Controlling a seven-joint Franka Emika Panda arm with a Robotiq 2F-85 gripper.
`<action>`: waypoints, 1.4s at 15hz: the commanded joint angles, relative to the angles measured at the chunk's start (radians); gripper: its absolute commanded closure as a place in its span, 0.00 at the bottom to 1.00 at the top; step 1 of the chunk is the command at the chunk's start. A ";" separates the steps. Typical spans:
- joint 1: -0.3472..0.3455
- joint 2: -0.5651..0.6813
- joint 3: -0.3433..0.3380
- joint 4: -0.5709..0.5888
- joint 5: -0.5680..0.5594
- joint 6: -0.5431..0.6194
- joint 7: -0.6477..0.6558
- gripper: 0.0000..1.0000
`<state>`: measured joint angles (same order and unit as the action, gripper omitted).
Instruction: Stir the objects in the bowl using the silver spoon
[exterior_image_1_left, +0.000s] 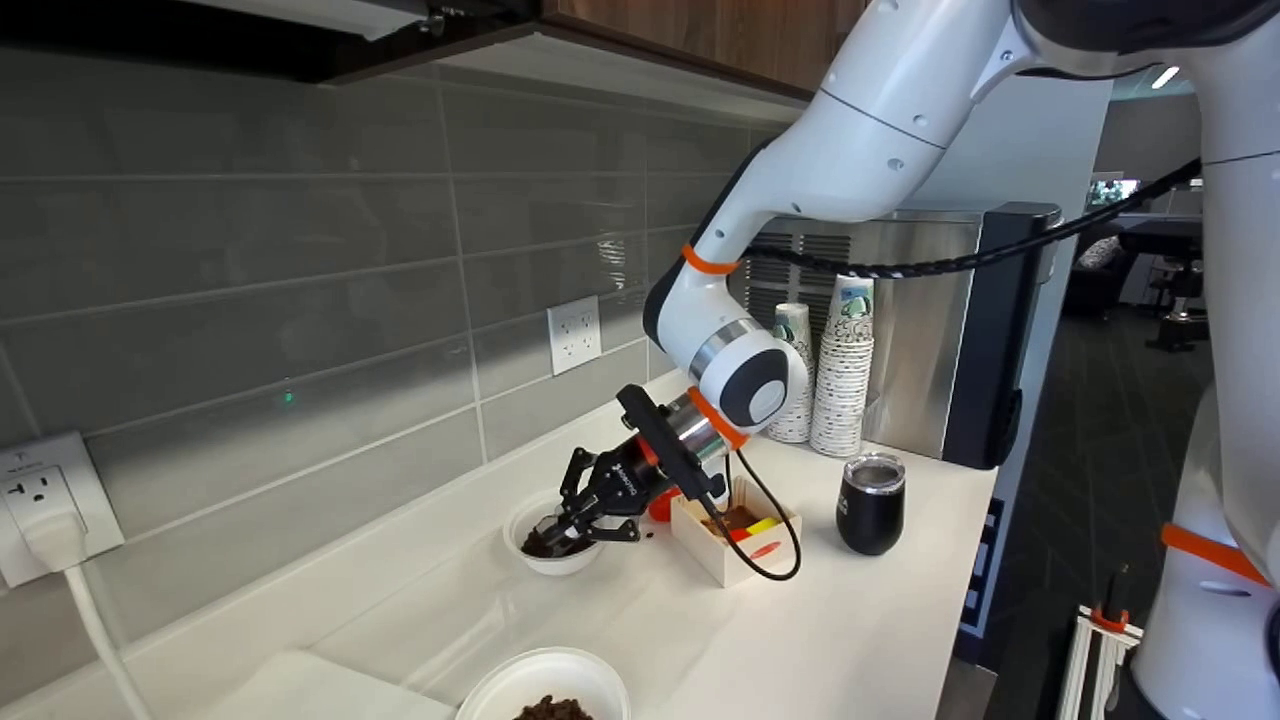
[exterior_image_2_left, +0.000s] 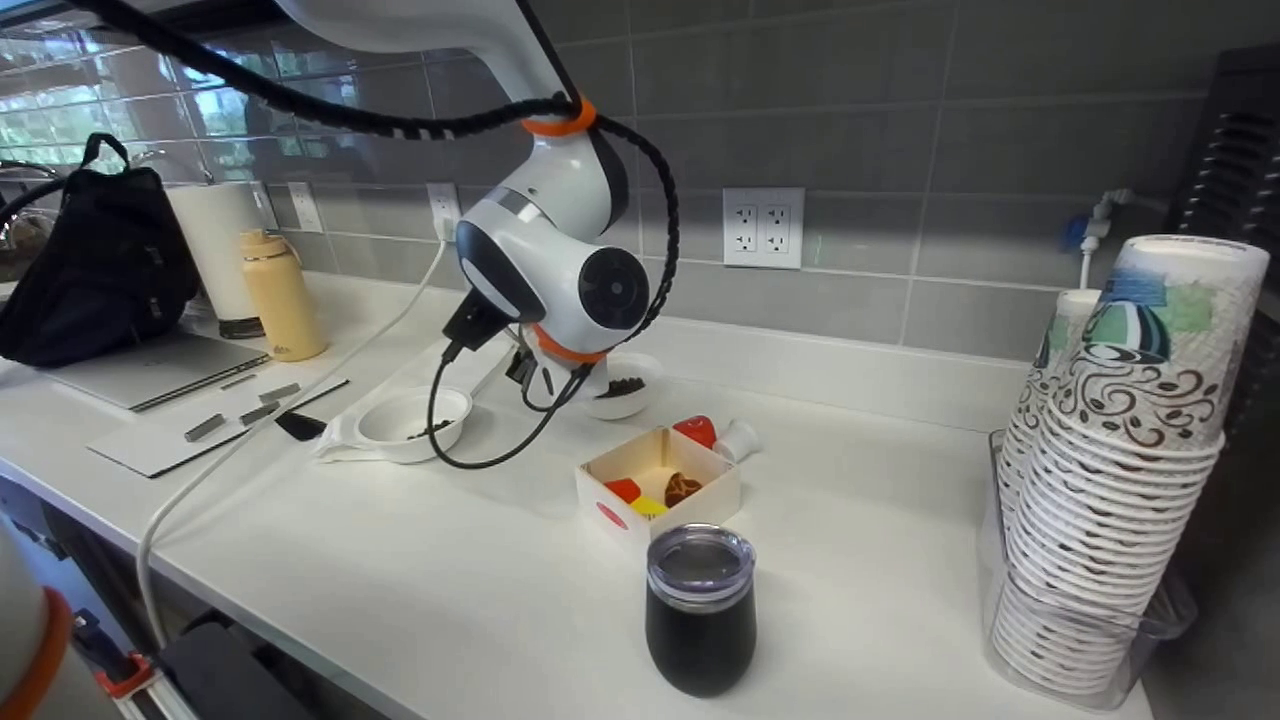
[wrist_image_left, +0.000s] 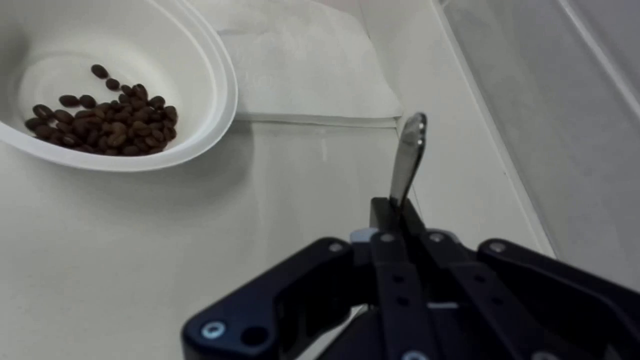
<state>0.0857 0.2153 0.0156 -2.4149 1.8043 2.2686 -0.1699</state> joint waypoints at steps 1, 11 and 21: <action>-0.018 -0.036 -0.013 -0.042 -0.038 0.005 0.064 0.99; 0.012 -0.047 0.007 -0.002 0.011 0.299 0.015 0.99; -0.003 -0.010 0.013 0.048 0.041 0.185 -0.090 0.99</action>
<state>0.0920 0.1838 0.0293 -2.3875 1.8239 2.5045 -0.2403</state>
